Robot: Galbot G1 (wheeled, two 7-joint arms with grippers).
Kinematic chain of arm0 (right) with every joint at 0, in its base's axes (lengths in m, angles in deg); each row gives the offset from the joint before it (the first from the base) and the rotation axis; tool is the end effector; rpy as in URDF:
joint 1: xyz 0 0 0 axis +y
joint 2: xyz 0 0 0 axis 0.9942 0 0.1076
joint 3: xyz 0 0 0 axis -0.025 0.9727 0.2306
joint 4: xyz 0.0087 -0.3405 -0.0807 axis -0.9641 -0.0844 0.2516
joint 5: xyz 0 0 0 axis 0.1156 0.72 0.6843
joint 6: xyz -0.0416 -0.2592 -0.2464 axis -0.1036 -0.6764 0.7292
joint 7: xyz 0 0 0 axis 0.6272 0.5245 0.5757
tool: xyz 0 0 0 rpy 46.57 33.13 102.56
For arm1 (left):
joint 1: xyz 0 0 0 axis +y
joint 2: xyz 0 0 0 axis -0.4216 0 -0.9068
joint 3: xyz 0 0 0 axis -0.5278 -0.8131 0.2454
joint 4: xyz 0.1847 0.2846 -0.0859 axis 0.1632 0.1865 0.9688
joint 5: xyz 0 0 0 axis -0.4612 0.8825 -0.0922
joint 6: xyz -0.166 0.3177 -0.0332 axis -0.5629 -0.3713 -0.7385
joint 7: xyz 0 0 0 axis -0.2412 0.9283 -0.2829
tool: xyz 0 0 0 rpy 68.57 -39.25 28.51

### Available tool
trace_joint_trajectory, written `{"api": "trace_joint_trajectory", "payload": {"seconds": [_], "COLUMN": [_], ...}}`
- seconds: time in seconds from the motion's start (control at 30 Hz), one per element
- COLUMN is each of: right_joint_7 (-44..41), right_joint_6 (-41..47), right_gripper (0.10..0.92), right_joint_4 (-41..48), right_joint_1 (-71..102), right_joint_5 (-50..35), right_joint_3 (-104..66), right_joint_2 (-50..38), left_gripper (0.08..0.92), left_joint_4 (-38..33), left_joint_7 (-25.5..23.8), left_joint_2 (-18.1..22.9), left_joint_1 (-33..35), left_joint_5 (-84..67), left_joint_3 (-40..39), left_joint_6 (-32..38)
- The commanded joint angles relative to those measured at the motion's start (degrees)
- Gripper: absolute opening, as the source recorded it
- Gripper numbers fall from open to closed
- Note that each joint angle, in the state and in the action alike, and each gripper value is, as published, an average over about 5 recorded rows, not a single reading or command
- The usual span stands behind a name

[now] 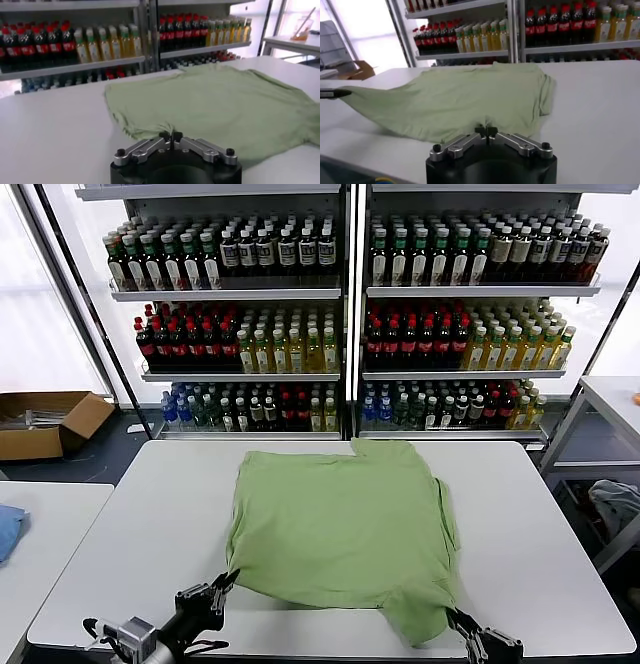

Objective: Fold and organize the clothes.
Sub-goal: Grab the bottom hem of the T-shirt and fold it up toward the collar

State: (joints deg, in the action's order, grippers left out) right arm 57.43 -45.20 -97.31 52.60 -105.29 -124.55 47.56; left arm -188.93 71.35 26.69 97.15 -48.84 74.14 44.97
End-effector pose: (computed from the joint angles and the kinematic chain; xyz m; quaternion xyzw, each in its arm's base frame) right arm 0.1320 -0.1173 -0.2530 0.1722 -0.9699 -0.0527 0.1642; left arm 0.1824 0.0703 -0.2371 -0.1960 -0.9574 -0.0500 0.2060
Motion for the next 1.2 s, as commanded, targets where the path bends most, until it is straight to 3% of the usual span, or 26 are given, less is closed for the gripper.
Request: {"api": "trace_joint_trajectory", "payload": {"seconds": [0.03,0.3,0.6,0.73,0.87,1.2], "right_joint_7": [3.1,5.9,5.1,5.2,6.0,7.2], "right_joint_6": [0.7,2.1,3.4,3.7,4.3,7.6], "right_gripper": [0.105,0.105,0.117,0.205,0.317,0.612], "right_joint_4": [7.6,21.4,34.4,34.7,31.2,19.1], "right_joint_1": [-18.0,-37.2,-51.7,-52.1,-47.0,-26.1], "right_joint_5": [-4.1,-4.0,0.1,2.2,3.2,7.0], "right_joint_3": [3.7,12.1,23.7,23.9,19.8,8.9], "right_joint_2": [-2.2,-2.9,-2.6,-1.6,-2.0,-3.3], "left_gripper": [0.102,0.103,0.103,0.144,0.255,0.550], "left_joint_4": [4.8,15.4,26.3,30.5,30.9,22.7], "left_joint_7": [-2.0,-3.0,-0.9,0.1,-0.5,1.4], "left_joint_2": [-2.4,-4.9,-1.1,1.2,2.2,1.4], "left_joint_1": [-10.6,-22.0,-31.5,-33.3,-31.8,-23.2], "left_joint_5": [-2.1,-6.0,-15.6,-16.2,-13.5,-11.4], "left_joint_3": [-0.4,-2.8,-7.4,-8.3,-7.6,-2.6], "left_joint_6": [-0.8,0.0,-3.3,-4.1,-3.6,-3.1]}}
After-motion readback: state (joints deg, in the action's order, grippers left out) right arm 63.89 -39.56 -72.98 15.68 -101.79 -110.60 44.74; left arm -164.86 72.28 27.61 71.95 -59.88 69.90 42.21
